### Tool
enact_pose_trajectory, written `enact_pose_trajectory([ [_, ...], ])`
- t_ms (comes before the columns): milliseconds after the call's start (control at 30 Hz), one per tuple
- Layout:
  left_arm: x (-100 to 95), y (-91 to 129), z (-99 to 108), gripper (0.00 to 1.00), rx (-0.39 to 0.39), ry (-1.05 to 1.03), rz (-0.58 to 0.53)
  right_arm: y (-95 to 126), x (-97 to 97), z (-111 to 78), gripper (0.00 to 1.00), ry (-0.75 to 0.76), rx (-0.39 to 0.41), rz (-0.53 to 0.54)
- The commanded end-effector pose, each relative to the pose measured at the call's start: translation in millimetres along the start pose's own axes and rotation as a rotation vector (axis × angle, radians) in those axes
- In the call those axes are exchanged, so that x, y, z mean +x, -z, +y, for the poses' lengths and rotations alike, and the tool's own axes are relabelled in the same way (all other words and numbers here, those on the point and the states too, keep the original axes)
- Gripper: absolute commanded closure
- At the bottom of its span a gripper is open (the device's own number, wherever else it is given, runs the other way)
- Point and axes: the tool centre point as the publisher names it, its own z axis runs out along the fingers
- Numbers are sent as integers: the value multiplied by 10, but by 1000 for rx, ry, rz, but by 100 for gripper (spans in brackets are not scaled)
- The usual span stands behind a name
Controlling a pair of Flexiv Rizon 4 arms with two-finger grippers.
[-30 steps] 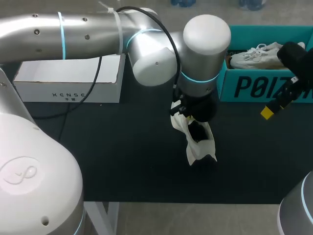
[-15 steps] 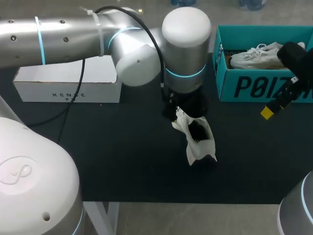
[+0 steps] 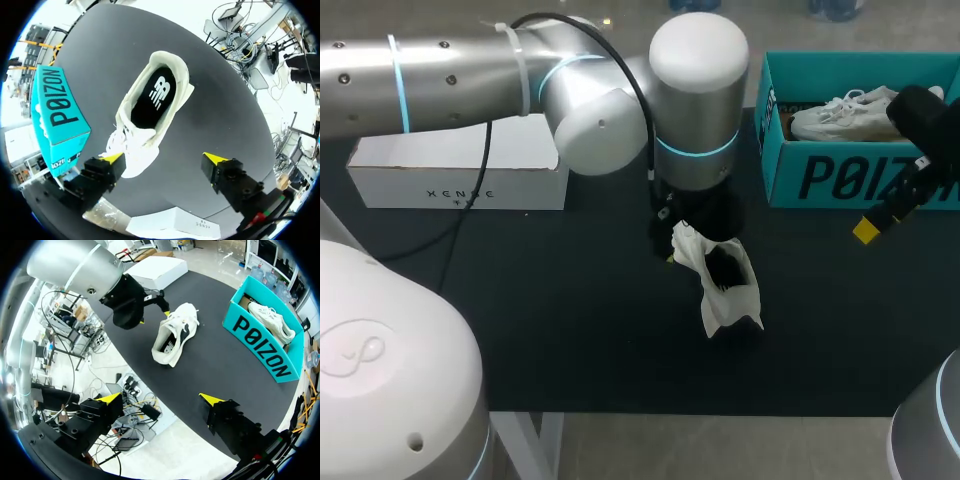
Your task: Take the shoe out of the shoebox, open the shoe tongue, remove and reinsert the insole, then place the shoe into the shoebox
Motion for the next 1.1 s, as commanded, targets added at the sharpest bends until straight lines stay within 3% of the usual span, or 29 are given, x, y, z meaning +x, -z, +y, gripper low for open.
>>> enact_pose_trajectory([
  [33, -29, 31, -83, 0, -34, 183, 114, -5, -6, 15, 0, -1, 4, 1],
  [233, 112, 12, -101, 0, 18, 420, 246, -5, -6, 15, 0, -1, 4, 1],
  [267, 156, 8, -96, 0, 54, 414, 241, -5, -6, 15, 0, -1, 4, 1],
  [567, 440, -37, -75, 0, 108, 694, 322, -5, -6, 15, 0, -1, 4, 1],
  [767, 542, -6, -229, 0, 120, 740, 317, -5, -6, 15, 0, -1, 4, 1],
  [1100, 542, -6, -229, 0, 120, 740, 317, -5, -6, 15, 0, -1, 4, 1],
])
